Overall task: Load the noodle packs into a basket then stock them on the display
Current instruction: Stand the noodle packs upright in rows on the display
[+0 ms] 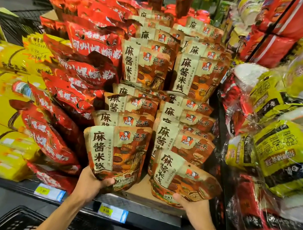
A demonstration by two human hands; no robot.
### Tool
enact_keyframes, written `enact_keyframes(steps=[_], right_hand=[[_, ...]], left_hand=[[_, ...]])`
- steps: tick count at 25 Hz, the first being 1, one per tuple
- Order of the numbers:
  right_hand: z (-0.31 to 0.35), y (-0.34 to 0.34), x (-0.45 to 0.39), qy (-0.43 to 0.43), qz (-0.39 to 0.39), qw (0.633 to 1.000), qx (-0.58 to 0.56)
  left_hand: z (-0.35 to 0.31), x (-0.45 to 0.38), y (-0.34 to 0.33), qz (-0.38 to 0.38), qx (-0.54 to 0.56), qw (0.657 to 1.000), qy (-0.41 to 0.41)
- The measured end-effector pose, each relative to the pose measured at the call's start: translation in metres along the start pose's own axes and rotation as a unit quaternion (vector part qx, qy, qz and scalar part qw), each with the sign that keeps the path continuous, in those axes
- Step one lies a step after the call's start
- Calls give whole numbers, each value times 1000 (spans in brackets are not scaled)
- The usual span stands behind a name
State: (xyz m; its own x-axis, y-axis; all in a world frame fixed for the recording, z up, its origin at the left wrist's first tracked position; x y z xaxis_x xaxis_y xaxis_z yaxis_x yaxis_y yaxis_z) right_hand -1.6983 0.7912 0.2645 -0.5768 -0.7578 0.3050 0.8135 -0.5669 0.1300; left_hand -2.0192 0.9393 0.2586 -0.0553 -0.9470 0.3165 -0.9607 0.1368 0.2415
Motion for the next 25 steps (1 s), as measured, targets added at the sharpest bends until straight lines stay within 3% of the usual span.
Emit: enact_keyframes(steps=[15,25], right_hand=[[-12,-3,-40,-12,-66,998,-6],[-15,-17,-36,4,-44,999,0]], left_hand=[[-3,-48,-7,-114,46,992,12],[19,-36,-5,-90,55,990,89]])
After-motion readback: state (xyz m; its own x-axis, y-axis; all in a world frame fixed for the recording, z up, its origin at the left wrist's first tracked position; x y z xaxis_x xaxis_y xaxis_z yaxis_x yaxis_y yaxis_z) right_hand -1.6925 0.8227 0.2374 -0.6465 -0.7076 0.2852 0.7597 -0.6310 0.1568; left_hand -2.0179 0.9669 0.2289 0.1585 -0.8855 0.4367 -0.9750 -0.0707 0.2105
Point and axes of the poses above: each hand's wrist, its own x-axis away from the middle knuckle, its own y-axis out of the back of the hand, z = x × y, the point moved 8 cm from there along -x, towards the middle knuckle, and after that the axes turned 5 degrees about -z, right-handed, at the moved point
